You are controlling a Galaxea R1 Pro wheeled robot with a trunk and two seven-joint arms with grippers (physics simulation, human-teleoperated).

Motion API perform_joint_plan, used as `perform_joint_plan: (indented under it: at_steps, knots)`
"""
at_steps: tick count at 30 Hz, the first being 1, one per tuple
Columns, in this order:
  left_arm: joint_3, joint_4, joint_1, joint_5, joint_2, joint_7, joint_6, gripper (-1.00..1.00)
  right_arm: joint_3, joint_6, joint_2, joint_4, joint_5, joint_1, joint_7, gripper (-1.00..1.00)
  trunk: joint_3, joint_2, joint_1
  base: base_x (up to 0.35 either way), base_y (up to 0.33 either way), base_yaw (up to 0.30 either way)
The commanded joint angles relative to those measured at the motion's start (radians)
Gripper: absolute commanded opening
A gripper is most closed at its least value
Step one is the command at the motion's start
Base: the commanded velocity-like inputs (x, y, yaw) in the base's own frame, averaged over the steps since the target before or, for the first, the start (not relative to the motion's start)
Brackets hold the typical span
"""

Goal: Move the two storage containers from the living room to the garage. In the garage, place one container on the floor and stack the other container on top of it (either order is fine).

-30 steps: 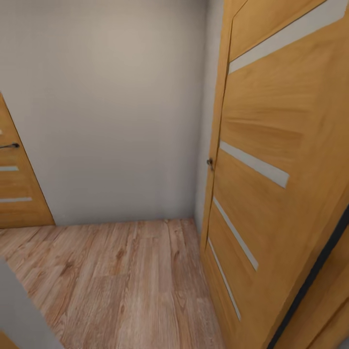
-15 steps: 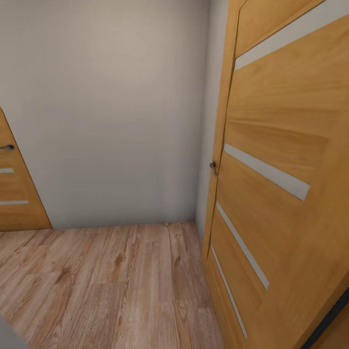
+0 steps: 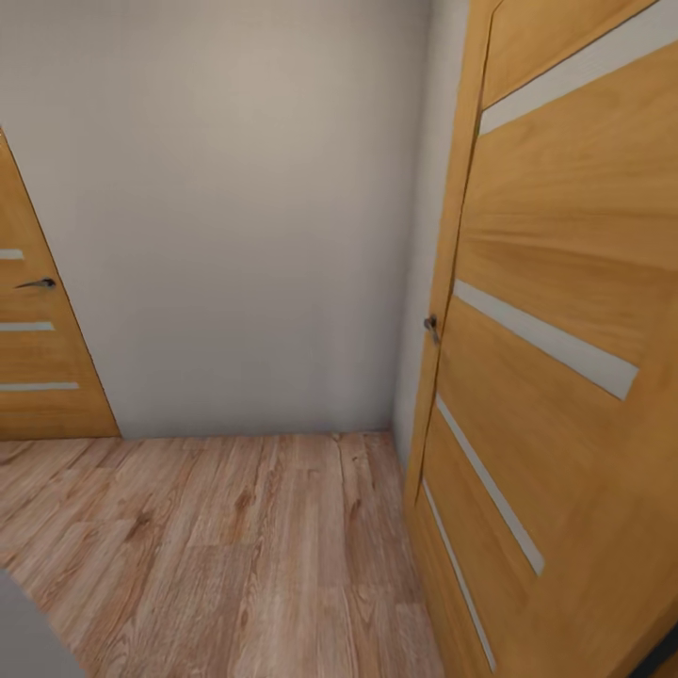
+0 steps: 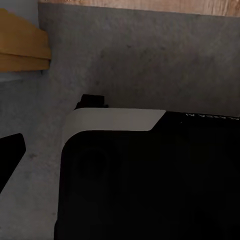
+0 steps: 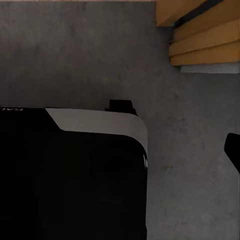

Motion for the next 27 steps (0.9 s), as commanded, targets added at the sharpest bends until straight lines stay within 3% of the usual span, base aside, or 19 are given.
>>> perform_joint_plan:
  at_steps: [1,7,16,27]
  knots:
    - [0.000,0.001,-0.001,0.010,0.000,-0.003,-0.003,1.00,0.008,-0.005,0.001,0.003,-0.009,-0.001,-0.001,1.00,-0.001,-0.001,0.000,0.151,0.000,0.027]
    - [-0.001,0.001,-0.001,0.009,-0.001,-0.003,-0.003,1.00,0.008,-0.005,0.002,0.003,-0.008,-0.001,-0.001,1.00,-0.001,-0.001,0.000,0.258,0.000,0.008]
    - [-0.001,0.001,-0.001,0.009,-0.001,-0.003,-0.003,1.00,0.008,-0.005,0.002,0.003,-0.007,-0.001,-0.001,1.00,-0.001,-0.001,0.000,0.048,0.000,0.000]
    - [0.000,0.001,-0.001,0.009,0.000,-0.003,-0.003,1.00,0.008,-0.005,0.002,0.003,-0.007,-0.001,-0.001,1.00,-0.001,-0.001,0.000,0.164,0.000,0.000]
